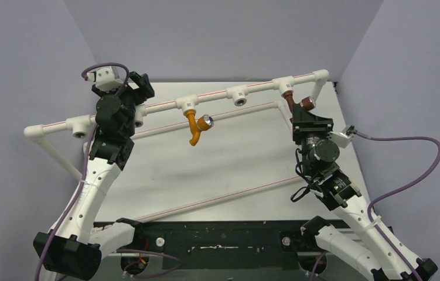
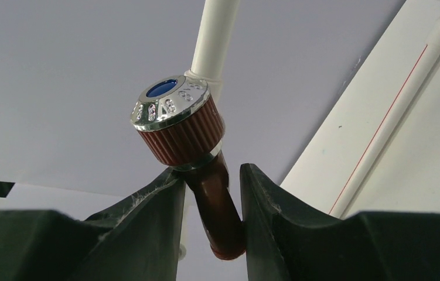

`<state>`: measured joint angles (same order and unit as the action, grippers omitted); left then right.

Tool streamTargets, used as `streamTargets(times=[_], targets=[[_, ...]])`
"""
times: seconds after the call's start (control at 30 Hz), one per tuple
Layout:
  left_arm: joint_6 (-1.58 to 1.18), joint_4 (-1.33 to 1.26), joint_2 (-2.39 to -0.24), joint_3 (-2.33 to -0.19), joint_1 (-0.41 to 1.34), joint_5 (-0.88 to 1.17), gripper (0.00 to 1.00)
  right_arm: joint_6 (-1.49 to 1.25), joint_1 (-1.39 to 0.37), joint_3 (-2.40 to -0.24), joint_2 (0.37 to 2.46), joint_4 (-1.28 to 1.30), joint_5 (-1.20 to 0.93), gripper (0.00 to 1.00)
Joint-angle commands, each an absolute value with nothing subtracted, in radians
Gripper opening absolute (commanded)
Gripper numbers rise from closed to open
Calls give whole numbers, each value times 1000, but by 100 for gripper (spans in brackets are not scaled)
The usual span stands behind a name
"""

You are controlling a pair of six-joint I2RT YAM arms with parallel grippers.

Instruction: Install the water faucets

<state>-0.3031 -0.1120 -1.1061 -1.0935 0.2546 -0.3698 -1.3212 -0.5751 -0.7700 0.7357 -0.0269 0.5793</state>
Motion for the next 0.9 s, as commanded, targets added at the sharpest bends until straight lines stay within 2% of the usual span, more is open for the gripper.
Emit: streamTargets(times=[0.0,0.23,0.27,0.47,0.53,0.7,0.87], targets=[[-303,140,-1149,-1017,273,-336,78,-1592,-587,-871,750,84,561,0],[-302,142,-1150,-1017,273,-341,78,-1556,-588,-853,726,80,552,2],[-302,142,-1150,-1018,273,-340,78,-1551,-588,-850,723,86,551,7],[-302,142,-1151,-1017,273,-342,78,-1475,-587,-819,672,93,546,56],[-302,141,-1152,-1016,274,-342,78,-1441,-588,-824,651,113,545,67],[-302,140,-1152,-1016,274,-341,78,-1359,-587,-849,593,225,552,80],[-304,140,-1153,-1017,275,-339,78,-1281,-588,-876,550,342,566,84]])
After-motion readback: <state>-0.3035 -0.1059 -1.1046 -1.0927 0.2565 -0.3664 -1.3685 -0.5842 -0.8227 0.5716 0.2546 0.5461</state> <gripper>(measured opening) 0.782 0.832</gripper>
